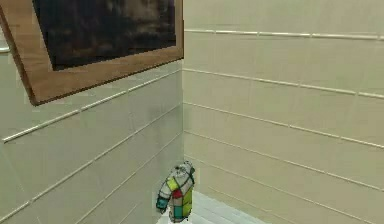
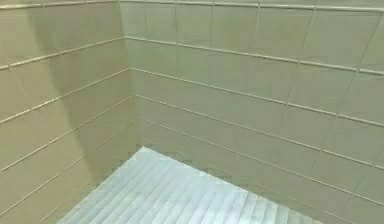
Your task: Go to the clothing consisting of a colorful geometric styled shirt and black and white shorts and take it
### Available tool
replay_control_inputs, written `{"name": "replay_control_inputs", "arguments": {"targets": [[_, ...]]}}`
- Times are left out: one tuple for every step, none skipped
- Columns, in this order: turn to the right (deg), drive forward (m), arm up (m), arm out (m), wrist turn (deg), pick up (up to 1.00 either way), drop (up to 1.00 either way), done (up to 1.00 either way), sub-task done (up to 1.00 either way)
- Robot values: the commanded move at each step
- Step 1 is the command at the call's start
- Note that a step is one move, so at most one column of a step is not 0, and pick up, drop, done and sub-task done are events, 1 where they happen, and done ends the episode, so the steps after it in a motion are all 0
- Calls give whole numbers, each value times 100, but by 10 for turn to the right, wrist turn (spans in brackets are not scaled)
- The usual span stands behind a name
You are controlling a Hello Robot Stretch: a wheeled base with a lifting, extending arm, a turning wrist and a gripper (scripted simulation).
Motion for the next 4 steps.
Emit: {"name": "replay_control_inputs", "arguments": {"targets": [[-450, 0, 0, 0, 0, 0, 0, 0, 0], [-450, 0, 0, 0, 0, 0, 0, 0, 0], [450, 0, 0, 0, 0, 0, 0, 0, 0], [450, 0, 0, 0, 0, 0, 0, 0, 0]]}}
